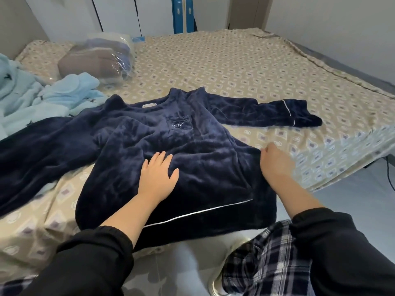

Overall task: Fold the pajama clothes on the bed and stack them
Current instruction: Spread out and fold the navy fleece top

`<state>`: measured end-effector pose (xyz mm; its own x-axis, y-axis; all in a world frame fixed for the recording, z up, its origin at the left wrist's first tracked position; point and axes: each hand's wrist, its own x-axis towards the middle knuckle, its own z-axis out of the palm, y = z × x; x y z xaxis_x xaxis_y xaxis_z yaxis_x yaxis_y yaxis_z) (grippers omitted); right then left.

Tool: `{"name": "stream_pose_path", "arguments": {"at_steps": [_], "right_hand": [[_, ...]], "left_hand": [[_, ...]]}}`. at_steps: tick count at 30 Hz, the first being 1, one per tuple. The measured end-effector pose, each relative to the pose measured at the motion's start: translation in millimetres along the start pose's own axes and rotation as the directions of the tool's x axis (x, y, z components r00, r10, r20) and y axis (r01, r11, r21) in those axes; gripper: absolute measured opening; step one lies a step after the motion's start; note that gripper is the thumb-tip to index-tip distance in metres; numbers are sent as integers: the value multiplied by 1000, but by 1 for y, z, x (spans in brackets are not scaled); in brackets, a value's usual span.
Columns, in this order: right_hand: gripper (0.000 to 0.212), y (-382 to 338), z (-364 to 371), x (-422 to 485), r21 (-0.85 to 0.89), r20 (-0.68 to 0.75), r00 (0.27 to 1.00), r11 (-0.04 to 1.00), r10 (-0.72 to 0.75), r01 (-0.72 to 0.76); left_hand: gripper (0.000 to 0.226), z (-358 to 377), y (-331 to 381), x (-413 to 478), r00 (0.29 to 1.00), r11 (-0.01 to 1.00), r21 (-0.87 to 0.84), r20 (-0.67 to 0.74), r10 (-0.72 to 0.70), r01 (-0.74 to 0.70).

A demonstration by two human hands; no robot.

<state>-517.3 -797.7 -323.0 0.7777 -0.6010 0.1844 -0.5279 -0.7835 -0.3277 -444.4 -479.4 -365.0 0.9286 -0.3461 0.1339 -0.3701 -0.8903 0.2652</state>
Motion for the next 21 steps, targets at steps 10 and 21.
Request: {"name": "stream_pose_path", "arguments": {"at_steps": [10, 21], "right_hand": [[45, -49, 31, 23, -283, 380, 909, 914, -172, 291], [54, -107, 56, 25, -223, 446, 880, 933, -161, 283]], "left_hand": [[59, 2, -1, 0, 1000, 1000, 14, -5, 21, -21], [58, -1, -3, -1, 998, 997, -52, 28, 50, -49]]}}
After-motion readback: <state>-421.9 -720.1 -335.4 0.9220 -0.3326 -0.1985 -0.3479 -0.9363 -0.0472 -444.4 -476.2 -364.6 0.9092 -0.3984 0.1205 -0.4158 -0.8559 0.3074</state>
